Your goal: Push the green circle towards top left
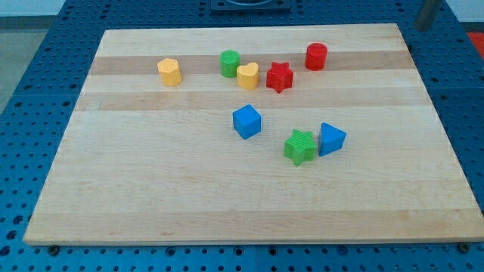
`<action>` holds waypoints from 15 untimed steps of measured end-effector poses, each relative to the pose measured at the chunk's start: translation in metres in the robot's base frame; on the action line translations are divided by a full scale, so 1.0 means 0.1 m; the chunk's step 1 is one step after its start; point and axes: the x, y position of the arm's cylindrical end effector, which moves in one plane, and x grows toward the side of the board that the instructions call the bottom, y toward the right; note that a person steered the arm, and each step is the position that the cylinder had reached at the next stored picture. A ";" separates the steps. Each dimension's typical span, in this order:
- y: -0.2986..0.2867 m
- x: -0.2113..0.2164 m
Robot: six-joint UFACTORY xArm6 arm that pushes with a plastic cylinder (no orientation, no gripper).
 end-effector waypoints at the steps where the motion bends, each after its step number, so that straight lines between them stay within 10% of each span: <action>1: 0.00 0.00; 8: -2.36 0.29; 15: -3.47 1.04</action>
